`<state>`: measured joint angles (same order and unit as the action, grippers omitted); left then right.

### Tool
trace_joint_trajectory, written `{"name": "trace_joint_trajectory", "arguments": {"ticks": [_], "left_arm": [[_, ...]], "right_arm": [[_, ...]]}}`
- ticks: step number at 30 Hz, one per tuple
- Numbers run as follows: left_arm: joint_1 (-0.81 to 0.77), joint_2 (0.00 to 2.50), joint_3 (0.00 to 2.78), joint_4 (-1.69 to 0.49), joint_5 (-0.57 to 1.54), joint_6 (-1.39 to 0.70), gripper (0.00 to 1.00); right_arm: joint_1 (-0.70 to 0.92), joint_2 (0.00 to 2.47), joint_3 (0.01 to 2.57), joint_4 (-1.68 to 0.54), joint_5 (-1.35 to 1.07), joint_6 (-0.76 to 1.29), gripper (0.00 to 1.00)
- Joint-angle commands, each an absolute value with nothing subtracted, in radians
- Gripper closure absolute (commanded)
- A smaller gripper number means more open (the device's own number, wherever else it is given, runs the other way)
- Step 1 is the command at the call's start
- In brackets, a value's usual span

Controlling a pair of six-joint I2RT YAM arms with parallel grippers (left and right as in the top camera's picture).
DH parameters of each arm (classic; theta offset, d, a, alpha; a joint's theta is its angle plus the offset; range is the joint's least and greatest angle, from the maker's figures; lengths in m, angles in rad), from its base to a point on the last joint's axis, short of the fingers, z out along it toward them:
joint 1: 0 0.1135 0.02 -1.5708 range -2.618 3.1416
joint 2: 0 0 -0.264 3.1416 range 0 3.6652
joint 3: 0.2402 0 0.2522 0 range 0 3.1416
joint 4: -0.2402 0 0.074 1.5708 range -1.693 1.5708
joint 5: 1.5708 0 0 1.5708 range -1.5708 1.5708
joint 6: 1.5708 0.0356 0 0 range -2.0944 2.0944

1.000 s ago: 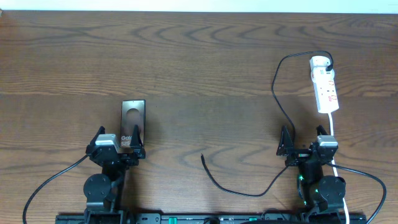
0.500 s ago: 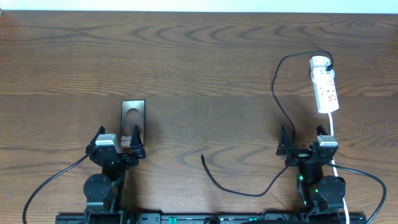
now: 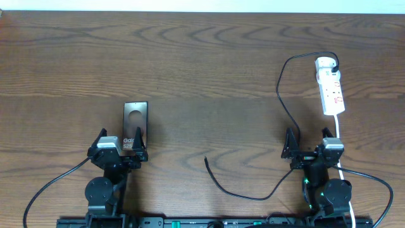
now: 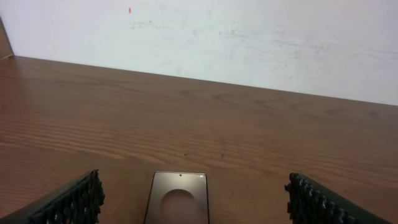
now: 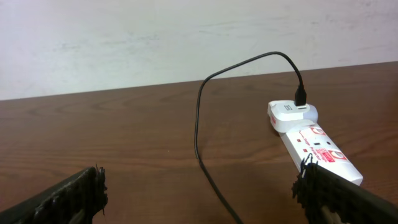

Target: Plug charger to phone and switch on socket

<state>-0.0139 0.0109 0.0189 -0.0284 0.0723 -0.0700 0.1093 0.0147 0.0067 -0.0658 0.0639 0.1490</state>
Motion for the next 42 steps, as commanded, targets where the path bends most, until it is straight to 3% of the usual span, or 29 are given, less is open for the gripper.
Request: {"name": "trace_joint_trajectory", "arguments": {"ticks": [1, 31, 36, 42], "left_arm": [[-0.009, 0.005, 0.004, -0.066, 0.086, -0.057, 0.08], [-0.009, 0.027, 0.099, -0.075, 0.171, -0.087, 0.08], [-0.009, 0.203, 0.325, -0.124, 0.165, -0.087, 0.08], [-0.009, 0.704, 0.843, -0.406, 0.165, -0.086, 0.08]], "right_arm": [[0.104, 0.009, 0.006, -0.071, 0.065, 0.156, 0.01], [0.104, 0.009, 0.006, -0.070, 0.065, 0.156, 0.01], [0.104, 0.009, 0.006, -0.071, 0.065, 0.156, 0.01], [0.104, 0.009, 0.006, -0.070, 0.065, 0.156, 0.01]]}}
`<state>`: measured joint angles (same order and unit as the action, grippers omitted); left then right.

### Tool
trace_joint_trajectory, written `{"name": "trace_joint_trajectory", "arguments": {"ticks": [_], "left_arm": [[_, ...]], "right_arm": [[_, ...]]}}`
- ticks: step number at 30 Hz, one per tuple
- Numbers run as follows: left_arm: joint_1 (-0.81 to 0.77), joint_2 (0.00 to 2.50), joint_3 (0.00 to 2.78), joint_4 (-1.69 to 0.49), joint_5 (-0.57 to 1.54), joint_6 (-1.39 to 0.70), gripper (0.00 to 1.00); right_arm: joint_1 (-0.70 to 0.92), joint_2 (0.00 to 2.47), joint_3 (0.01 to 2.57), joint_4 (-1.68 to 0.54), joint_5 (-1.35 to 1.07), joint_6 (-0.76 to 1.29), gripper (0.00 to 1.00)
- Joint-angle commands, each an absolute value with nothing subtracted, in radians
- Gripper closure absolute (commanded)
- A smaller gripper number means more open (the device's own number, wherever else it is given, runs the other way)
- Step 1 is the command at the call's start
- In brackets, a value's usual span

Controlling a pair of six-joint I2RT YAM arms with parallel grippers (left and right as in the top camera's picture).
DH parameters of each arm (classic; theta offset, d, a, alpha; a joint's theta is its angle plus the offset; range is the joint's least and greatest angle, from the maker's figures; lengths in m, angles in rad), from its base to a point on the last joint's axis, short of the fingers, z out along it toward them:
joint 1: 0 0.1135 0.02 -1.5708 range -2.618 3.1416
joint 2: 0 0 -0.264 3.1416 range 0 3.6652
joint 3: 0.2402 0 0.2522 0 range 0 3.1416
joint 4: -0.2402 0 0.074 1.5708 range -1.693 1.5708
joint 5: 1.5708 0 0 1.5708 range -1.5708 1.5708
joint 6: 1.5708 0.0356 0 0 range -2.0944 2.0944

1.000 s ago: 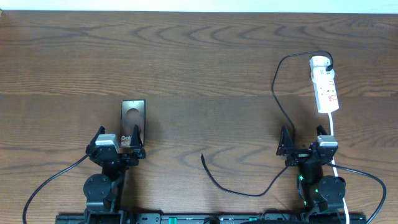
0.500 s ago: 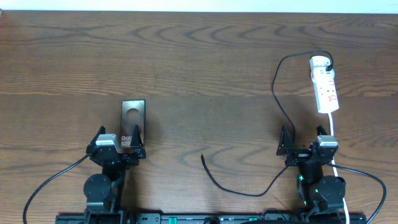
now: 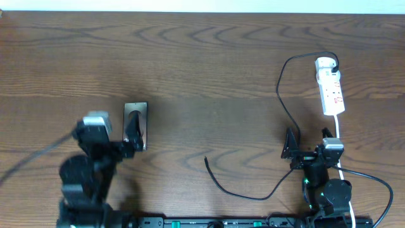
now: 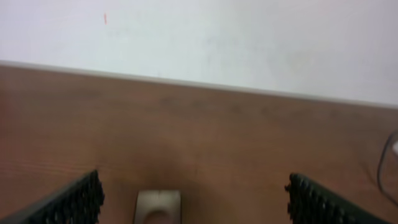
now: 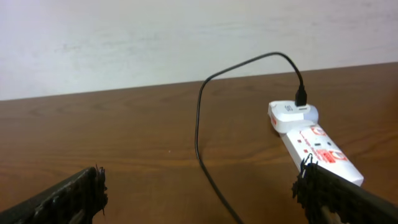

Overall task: Plug charger to phone and switch on socket
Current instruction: 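Move the left gripper over the phone and lower toward it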

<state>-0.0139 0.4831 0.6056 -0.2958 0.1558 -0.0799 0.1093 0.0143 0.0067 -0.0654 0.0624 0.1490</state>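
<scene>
The phone (image 3: pixel 137 114) lies face down on the wooden table, left of the middle. It shows blurred at the bottom of the left wrist view as a pale phone (image 4: pixel 158 208). My left gripper (image 3: pixel 109 140) stands open just behind it, with one finger overlapping the phone's near end. The white socket strip (image 3: pixel 330 85) lies at the far right with the charger adapter (image 5: pixel 292 114) plugged in. Its black cable (image 3: pixel 283 101) runs down the table to a free plug end (image 3: pixel 206 161). My right gripper (image 3: pixel 308 151) is open and empty over the cable (image 5: pixel 199 130).
The strip's white mains lead (image 3: pixel 338 136) runs back past the right arm. A pale wall (image 5: pixel 186 37) rises beyond the table's far edge. Bare wood lies between the phone and the cable's free end.
My left arm has shifted left and turned, and its wrist view is now blurred with the phone lower and smaller. The right arm, cable and strip are unchanged.
</scene>
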Motion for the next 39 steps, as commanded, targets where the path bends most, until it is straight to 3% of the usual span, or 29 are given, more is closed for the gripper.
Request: {"name": "trace_joint_trajectory", "arguments": {"ticks": [1, 6, 13, 14, 15, 16, 17, 19, 39], "left_arm": [[-0.009, 0.801, 0.956, -0.498, 0.165, -0.086, 0.08], [-0.009, 1.236, 1.484, -0.944, 0.165, -0.037, 0.08], [-0.009, 1.481, 1.573, -1.003, 0.169, -0.038, 0.08], [-0.009, 1.499, 1.573, -1.003, 0.170, -0.038, 0.19], [-0.009, 1.522, 1.573, -1.003, 0.169, -0.037, 0.54], [-0.009, 1.539, 1.573, -1.002, 0.169, -0.038, 0.70], [-0.009, 1.551, 1.573, -1.001, 0.169, -0.038, 0.70], [-0.009, 1.580, 1.573, -1.003, 0.169, -0.038, 0.00], [-0.009, 1.620, 1.336, -0.975, 0.085, -0.034, 0.01]], "right_arm": [[0.104, 0.009, 0.006, -0.071, 0.065, 0.156, 0.01], [0.104, 0.009, 0.006, -0.071, 0.065, 0.156, 0.01], [0.104, 0.009, 0.006, -0.070, 0.065, 0.156, 0.01], [0.104, 0.009, 0.006, -0.070, 0.065, 0.156, 0.01], [0.104, 0.009, 0.006, -0.070, 0.065, 0.156, 0.01], [0.104, 0.009, 0.006, -0.070, 0.065, 0.156, 0.01], [0.104, 0.009, 0.006, -0.070, 0.065, 0.156, 0.01], [0.104, 0.009, 0.006, -0.071, 0.065, 0.156, 0.01], [0.104, 0.009, 0.006, -0.071, 0.065, 0.156, 0.01]]}}
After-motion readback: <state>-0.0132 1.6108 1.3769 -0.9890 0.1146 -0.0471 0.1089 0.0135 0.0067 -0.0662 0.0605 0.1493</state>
